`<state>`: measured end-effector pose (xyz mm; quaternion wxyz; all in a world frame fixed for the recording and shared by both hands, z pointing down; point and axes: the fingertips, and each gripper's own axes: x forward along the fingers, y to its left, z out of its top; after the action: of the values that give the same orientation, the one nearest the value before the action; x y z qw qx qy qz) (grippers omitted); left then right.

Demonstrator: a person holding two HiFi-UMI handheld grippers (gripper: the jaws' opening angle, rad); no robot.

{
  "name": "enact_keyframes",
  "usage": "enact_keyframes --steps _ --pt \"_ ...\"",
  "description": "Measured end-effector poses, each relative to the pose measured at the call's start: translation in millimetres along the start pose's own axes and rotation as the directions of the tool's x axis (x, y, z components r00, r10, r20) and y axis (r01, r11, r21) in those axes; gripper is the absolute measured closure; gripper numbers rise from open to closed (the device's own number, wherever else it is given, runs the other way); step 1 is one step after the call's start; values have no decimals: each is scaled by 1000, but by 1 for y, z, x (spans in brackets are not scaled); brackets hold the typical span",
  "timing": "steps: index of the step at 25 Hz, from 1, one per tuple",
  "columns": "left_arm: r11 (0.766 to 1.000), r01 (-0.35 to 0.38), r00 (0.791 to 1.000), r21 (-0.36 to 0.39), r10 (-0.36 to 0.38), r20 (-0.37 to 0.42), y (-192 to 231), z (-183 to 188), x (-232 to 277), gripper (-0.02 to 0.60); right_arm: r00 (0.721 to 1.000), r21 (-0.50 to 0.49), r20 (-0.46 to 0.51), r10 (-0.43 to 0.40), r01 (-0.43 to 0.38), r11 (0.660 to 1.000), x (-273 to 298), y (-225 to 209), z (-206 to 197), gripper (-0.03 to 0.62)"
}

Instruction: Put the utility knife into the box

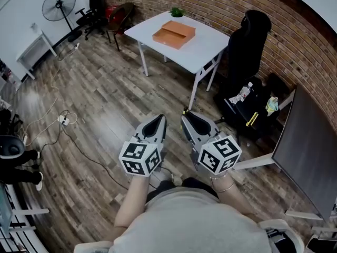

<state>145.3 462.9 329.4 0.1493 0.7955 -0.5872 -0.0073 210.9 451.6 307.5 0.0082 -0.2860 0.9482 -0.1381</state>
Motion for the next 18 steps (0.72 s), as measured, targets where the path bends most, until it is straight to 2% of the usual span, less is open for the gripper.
enact_keyframes --steps 10,18 --pt "1000 -20 1000 -15 20 -8 -6 -12 13 575 1000 67 2 31 -31 997 -2 -22 -2 531" --pt "999 1 1000 -40 -2 -24 22 -12 52 575 999 82 -22 33 -31 996 33 -53 -8 531"
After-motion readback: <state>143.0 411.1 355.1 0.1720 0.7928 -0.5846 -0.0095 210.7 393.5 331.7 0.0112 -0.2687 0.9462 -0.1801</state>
